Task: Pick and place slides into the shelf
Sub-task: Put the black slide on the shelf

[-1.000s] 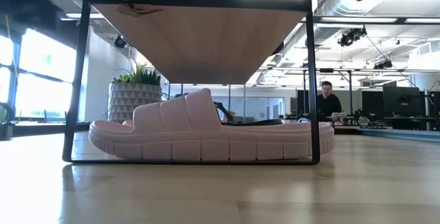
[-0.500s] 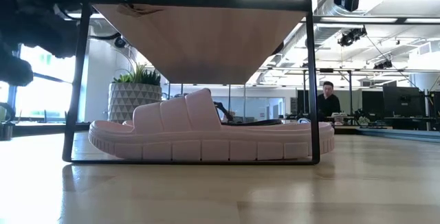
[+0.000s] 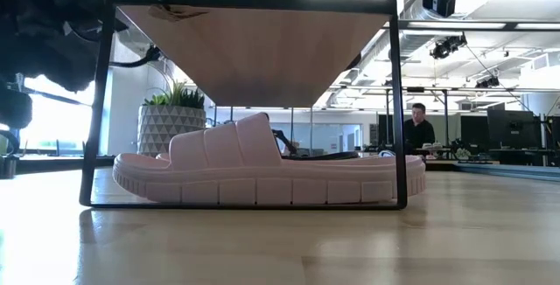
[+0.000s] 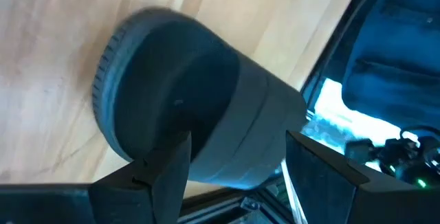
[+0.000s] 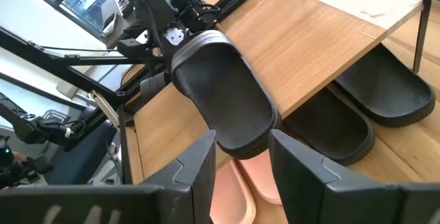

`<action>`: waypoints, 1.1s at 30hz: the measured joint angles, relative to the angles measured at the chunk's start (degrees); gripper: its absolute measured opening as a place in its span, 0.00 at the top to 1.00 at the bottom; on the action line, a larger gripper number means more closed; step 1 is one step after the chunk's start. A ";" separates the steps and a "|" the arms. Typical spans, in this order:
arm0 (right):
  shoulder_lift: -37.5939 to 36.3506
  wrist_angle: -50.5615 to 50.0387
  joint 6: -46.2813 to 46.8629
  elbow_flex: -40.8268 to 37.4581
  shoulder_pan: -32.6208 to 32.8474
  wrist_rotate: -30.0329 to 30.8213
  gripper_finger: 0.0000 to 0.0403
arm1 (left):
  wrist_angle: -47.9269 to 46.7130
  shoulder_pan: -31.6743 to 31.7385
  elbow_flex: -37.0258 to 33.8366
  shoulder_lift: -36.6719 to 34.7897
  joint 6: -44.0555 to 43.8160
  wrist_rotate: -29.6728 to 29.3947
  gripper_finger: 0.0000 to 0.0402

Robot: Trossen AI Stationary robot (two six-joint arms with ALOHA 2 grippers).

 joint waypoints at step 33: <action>-0.02 0.50 0.02 0.00 -0.02 0.28 0.69 | 6.75 -13.09 -2.65 0.00 -2.13 -7.23 0.45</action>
